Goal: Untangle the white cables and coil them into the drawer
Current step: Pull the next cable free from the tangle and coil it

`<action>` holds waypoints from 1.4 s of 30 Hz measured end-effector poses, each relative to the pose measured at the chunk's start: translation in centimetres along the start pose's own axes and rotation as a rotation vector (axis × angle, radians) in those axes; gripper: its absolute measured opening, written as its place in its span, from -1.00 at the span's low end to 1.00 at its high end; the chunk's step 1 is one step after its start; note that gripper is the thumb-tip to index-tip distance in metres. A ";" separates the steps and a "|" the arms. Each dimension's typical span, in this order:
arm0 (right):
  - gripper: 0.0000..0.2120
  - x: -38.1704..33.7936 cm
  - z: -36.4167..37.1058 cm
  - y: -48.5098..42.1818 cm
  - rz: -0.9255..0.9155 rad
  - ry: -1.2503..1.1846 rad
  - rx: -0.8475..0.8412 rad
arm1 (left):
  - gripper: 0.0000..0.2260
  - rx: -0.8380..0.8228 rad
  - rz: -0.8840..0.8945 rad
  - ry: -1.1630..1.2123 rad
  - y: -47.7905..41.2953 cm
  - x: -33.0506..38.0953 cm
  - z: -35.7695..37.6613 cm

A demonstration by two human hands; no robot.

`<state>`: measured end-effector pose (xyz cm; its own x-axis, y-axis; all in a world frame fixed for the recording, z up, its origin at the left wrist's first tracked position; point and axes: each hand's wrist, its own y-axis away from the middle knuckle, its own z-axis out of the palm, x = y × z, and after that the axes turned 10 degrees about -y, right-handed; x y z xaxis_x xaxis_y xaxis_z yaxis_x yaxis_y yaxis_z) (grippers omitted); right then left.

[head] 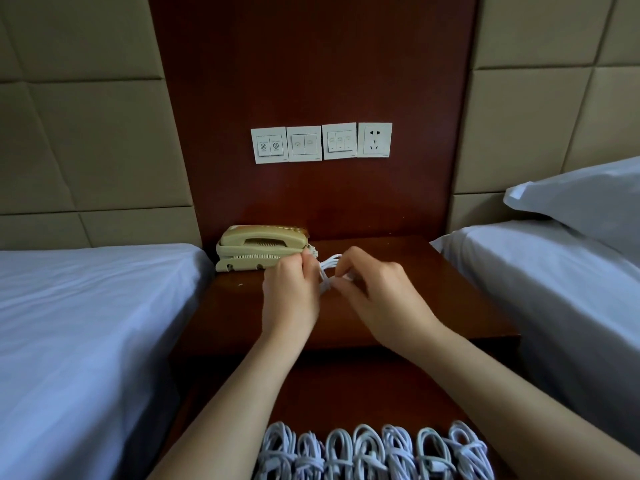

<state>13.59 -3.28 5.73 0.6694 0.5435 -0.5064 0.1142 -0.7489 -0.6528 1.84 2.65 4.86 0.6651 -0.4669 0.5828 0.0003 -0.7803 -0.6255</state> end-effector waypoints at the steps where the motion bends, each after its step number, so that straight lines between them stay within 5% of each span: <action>1: -0.92 0.1 -0.3 0.0 0.039 -0.105 0.006 | -0.54 -0.001 0.007 0.004 0.0 0.1 0.0; 7: -0.76 0.8 -0.6 0.3 0.129 -0.529 -0.030 | -0.57 0.037 0.065 0.058 0.2 0.0 -0.1; 15: -0.69 1.6 -0.3 0.2 0.163 -0.489 0.028 | -0.61 -0.041 0.037 0.159 1.0 0.3 0.4; 32: -0.81 2.0 0.6 0.3 0.186 -0.374 0.063 | -0.68 -0.266 -0.315 0.356 1.3 0.2 1.3; 42: -0.86 1.9 0.7 0.1 0.259 -0.549 0.148 | -0.64 -0.341 -0.285 0.328 1.3 0.5 1.3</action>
<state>14.43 -2.09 4.28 0.1821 0.4962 -0.8489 -0.1310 -0.8434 -0.5210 3.14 2.00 3.63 0.4065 -0.2796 0.8698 -0.1318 -0.9600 -0.2471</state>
